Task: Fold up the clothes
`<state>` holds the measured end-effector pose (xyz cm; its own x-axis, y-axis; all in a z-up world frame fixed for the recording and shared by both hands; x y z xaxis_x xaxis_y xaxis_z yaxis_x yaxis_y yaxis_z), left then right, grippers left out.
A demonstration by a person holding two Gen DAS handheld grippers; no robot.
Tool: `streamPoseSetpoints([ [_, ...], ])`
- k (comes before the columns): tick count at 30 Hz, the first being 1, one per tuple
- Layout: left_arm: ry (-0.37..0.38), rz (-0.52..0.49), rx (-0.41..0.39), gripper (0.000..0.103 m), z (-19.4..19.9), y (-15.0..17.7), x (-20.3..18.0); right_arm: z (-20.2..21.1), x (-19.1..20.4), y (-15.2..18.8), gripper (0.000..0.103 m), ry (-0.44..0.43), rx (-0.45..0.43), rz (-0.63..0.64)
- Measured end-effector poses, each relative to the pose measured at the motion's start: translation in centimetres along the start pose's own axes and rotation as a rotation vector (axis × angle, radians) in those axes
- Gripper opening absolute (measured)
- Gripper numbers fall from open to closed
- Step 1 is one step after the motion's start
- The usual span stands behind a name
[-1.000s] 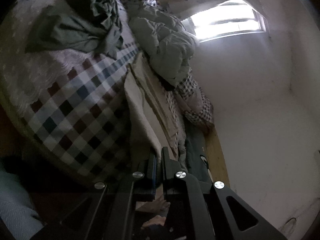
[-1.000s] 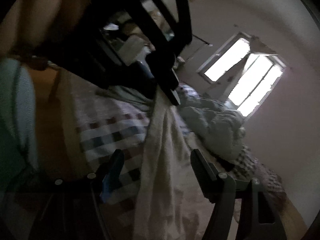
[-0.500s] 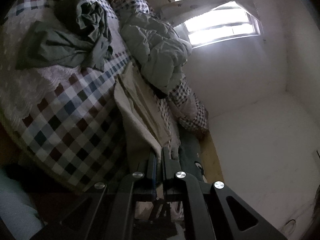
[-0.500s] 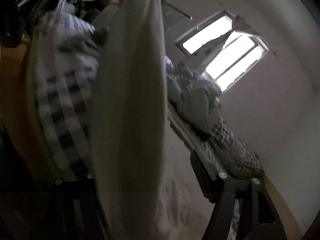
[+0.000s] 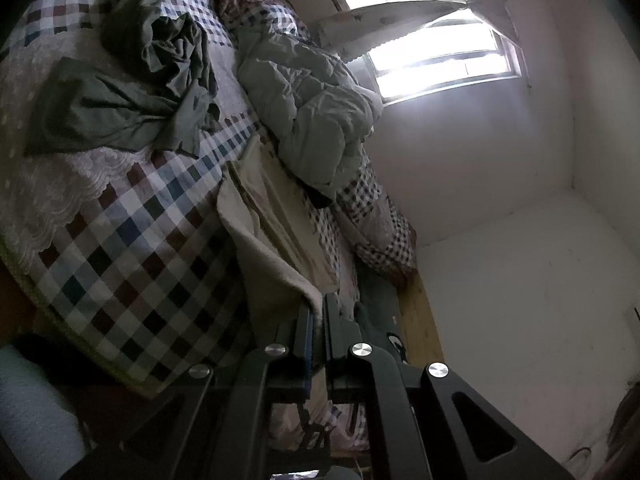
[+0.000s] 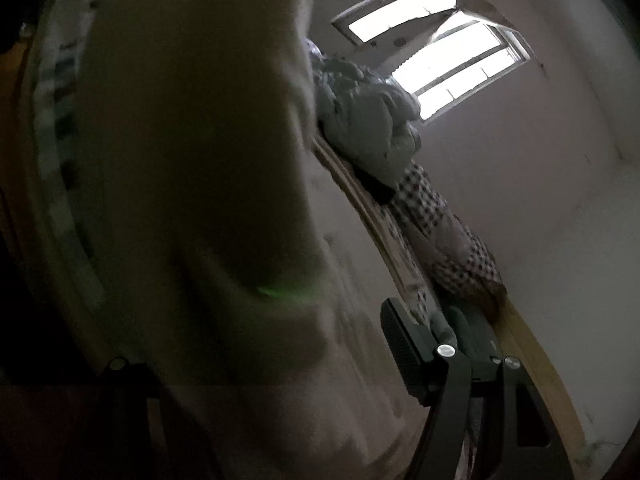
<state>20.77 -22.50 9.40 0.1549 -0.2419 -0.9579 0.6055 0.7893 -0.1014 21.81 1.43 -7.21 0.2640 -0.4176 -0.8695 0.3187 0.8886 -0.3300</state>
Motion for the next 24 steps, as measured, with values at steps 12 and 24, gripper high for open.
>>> streamPoseSetpoints([
  [12, -0.013, -0.014, -0.037, 0.003, 0.0, -1.5, -1.2, -2.0, -0.8, 7.8, 0.072, 0.0, 0.158, 0.019],
  [24, -0.043, -0.028, -0.034, 0.003, -0.6, -1.5, -1.5, -1.0, -4.3, 14.6, 0.072, 0.035, 0.259, 0.067],
])
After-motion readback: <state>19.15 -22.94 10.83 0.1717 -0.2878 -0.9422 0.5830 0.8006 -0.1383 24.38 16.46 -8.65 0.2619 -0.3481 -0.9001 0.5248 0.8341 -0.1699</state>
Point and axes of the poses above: each gripper's, at about its wrist camera, not at the fingertips, and z roughly against the way its jaws point, x to its left, y to its underside, the point moved 10 cm from there along -z, roughly the way its jaws point, and after that the axes turned 11 degrees about z, right-handed, at the moved point
